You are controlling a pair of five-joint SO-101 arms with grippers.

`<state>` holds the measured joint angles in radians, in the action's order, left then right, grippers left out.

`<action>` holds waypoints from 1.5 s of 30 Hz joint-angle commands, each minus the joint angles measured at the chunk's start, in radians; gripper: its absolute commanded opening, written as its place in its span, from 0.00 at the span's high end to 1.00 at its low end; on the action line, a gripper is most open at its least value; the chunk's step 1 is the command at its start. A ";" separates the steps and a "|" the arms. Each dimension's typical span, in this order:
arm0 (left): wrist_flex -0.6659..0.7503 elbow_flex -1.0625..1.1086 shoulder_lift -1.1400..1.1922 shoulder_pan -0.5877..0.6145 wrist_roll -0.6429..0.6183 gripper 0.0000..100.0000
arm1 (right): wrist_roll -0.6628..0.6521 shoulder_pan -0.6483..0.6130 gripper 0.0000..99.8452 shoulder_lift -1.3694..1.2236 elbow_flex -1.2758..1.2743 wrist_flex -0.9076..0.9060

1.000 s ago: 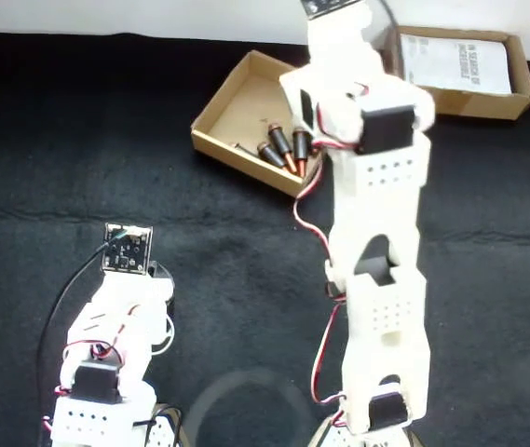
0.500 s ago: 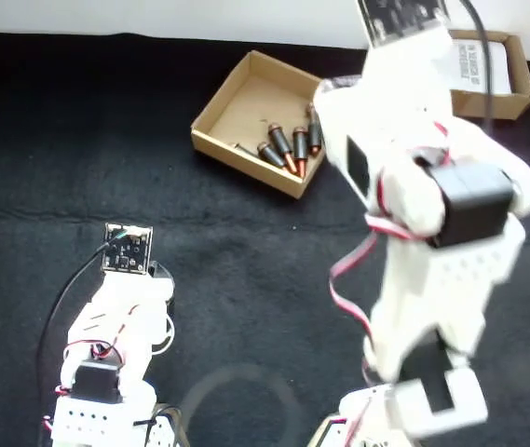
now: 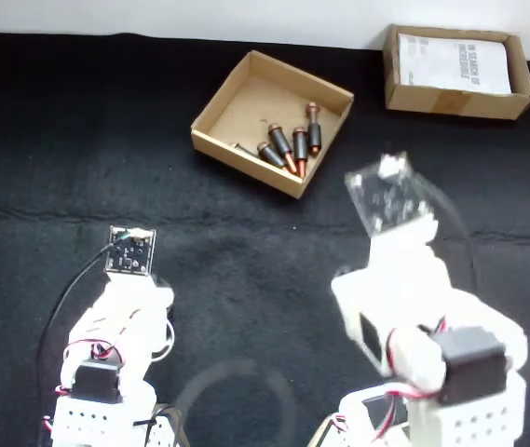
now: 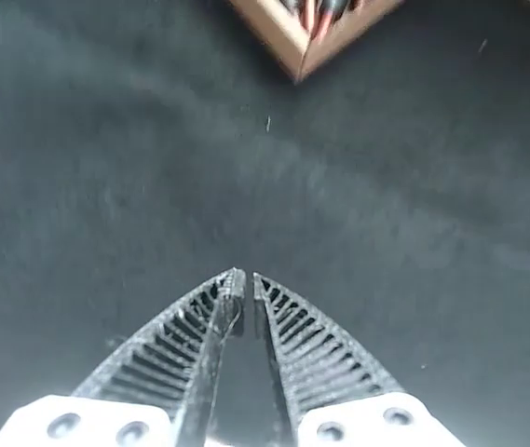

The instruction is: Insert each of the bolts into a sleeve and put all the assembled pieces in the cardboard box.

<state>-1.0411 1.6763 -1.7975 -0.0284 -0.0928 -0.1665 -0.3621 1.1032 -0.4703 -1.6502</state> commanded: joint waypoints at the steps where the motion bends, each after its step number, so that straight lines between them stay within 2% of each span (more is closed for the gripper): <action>1: -0.018 0.019 -0.010 0.016 0.005 0.99 | 0.006 -0.001 0.99 0.193 -0.240 0.137; 5: -0.018 0.019 -0.010 0.128 0.003 0.99 | 0.006 0.039 0.99 0.351 -0.501 0.300; 9: -0.021 0.019 -0.010 0.280 0.003 0.99 | 0.005 0.166 0.99 0.460 -0.786 0.484; 14: -0.055 0.019 -0.008 0.311 0.005 0.99 | 0.003 0.321 0.99 0.535 -1.145 0.693; 17: -0.107 0.019 -0.008 0.311 0.006 0.99 | 0.005 0.357 0.99 0.565 -1.244 0.667; 23: -0.218 0.019 -0.010 0.311 0.006 0.99 | 0.009 0.358 0.99 0.622 -1.250 0.404; 45: -0.281 0.019 -0.012 0.315 0.003 0.99 | 0.006 0.357 0.99 0.668 -1.333 0.446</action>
<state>-1.3188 1.6763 -1.7990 0.2662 -0.0913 -0.1649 -0.0123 1.7553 -1.6563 -1.2206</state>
